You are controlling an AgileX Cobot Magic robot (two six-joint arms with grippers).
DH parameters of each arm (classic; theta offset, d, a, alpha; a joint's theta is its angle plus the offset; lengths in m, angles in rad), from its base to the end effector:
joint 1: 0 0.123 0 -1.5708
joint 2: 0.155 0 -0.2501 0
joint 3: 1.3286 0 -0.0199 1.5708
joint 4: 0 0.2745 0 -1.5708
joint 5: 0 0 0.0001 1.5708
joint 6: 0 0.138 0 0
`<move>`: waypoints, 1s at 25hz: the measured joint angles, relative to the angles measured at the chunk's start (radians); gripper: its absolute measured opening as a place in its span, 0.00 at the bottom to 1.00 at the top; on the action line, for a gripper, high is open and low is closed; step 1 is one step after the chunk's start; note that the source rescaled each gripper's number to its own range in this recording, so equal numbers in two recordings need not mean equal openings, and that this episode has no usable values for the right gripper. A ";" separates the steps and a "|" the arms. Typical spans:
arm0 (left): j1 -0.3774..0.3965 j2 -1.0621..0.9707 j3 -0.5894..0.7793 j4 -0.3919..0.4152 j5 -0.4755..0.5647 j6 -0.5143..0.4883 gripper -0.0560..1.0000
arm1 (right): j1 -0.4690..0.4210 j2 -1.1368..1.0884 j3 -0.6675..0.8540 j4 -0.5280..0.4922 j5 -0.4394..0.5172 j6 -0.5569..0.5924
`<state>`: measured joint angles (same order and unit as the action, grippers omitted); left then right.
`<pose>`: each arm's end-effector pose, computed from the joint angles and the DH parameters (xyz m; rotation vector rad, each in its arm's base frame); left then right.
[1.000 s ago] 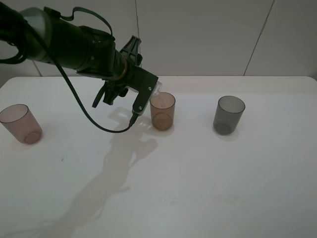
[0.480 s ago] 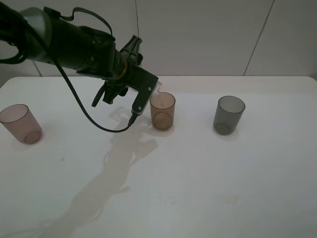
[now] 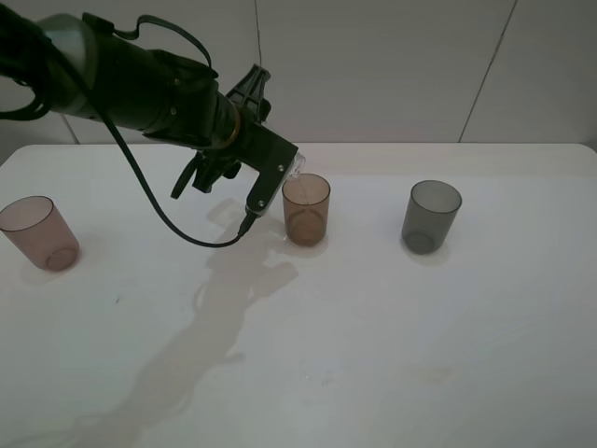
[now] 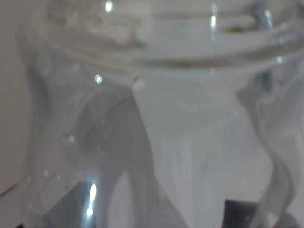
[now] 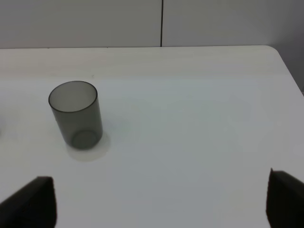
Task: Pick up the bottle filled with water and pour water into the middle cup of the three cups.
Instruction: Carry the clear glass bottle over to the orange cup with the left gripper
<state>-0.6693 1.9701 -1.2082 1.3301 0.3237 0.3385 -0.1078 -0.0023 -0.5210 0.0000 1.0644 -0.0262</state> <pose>0.3826 -0.2482 0.0898 2.1679 1.1191 0.8379 0.0898 -0.0097 0.2741 0.0826 2.0240 -0.0847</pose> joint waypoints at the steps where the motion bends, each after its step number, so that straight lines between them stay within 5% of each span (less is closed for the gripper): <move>1: 0.000 0.000 0.000 0.001 0.001 0.000 0.06 | 0.000 0.000 0.000 0.000 0.000 0.000; 25: 0.000 0.000 -0.050 0.101 0.001 0.000 0.06 | 0.000 0.000 0.000 0.000 0.000 0.000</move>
<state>-0.6693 1.9701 -1.2584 1.4313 0.3247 0.3385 -0.1078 -0.0023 -0.5210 0.0000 1.0644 -0.0262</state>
